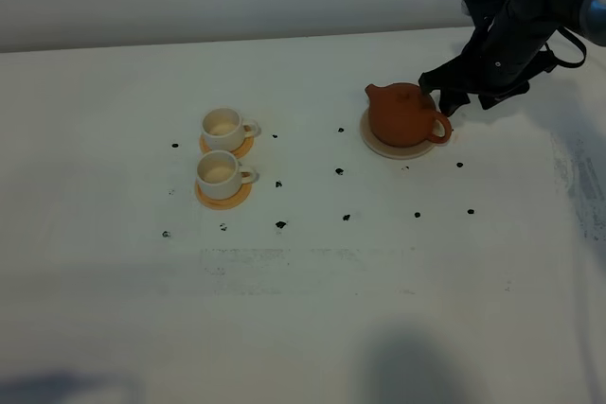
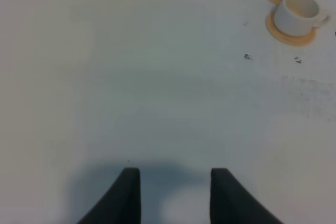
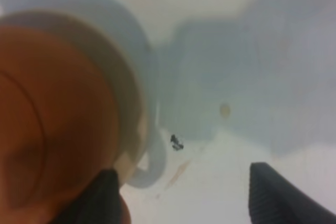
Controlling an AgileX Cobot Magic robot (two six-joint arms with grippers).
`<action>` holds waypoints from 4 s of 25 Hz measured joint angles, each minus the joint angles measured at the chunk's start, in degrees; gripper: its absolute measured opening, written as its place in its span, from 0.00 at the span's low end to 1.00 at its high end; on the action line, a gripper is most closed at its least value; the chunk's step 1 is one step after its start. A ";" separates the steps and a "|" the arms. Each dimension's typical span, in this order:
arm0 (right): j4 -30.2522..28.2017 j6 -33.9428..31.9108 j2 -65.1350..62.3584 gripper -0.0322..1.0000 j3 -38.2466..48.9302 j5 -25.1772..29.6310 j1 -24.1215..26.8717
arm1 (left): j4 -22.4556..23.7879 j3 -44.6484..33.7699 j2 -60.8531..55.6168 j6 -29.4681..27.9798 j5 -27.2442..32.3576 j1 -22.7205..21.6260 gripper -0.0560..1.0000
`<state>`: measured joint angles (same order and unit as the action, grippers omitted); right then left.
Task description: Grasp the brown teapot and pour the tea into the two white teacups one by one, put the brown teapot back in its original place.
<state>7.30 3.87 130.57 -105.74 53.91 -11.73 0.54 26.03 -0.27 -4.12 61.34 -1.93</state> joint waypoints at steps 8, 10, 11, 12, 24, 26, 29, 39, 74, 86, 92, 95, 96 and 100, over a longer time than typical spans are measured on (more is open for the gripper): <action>-0.25 -0.04 0.00 0.53 -0.06 2.72 0.00 | 0.00 0.00 0.00 0.00 0.00 0.00 0.35; -0.21 -0.04 0.00 0.53 -0.11 3.22 0.00 | 0.00 0.00 0.00 0.00 0.00 0.00 0.35; -0.13 -0.04 0.00 0.53 -0.11 3.45 0.00 | 0.00 0.00 0.00 0.00 0.00 0.00 0.35; -0.07 -0.04 0.00 0.53 -0.11 3.63 0.00 | 0.00 0.00 0.00 0.00 0.00 0.00 0.35; 3.96 1.33 0.00 0.53 -0.28 5.60 -0.05 | 0.00 0.00 0.00 0.00 0.00 0.00 0.35; 4.37 1.44 0.00 0.53 -0.28 5.82 -0.05 | 0.00 0.00 0.00 0.00 0.00 0.00 0.35; 4.37 1.51 0.00 0.53 -0.28 5.88 -0.05 | 0.00 0.00 0.00 0.00 0.00 0.00 0.35; 0.13 1.66 0.00 0.53 -0.28 6.80 -0.11 | 0.00 0.00 0.00 0.00 0.00 0.00 0.35; 2.18 1.66 -0.65 0.53 -0.28 8.55 -1.90 | 0.00 0.00 0.00 0.00 0.00 0.00 0.35; -1.22 0.55 -6.09 0.53 -0.40 10.36 -2.17 | 0.00 0.00 0.00 0.00 0.00 0.00 0.35; -1.70 0.30 -6.27 0.53 -0.40 11.20 -5.04 | 0.00 0.00 0.00 0.00 0.00 0.00 0.35; -1.89 -0.16 -6.27 0.53 -0.40 11.20 -6.35 | 0.00 0.00 0.00 0.00 0.00 0.00 0.35; -2.01 -0.38 -6.27 0.53 -0.40 11.20 -6.57 | 0.00 0.00 0.00 0.00 0.00 0.00 0.35; -2.14 -1.01 -6.21 0.53 -0.40 11.20 -7.05 | 0.00 0.00 -0.04 0.00 0.00 0.00 0.35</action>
<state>5.16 2.87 124.36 -106.14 65.11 -18.78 0.54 26.03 -0.32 -4.12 61.34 -1.93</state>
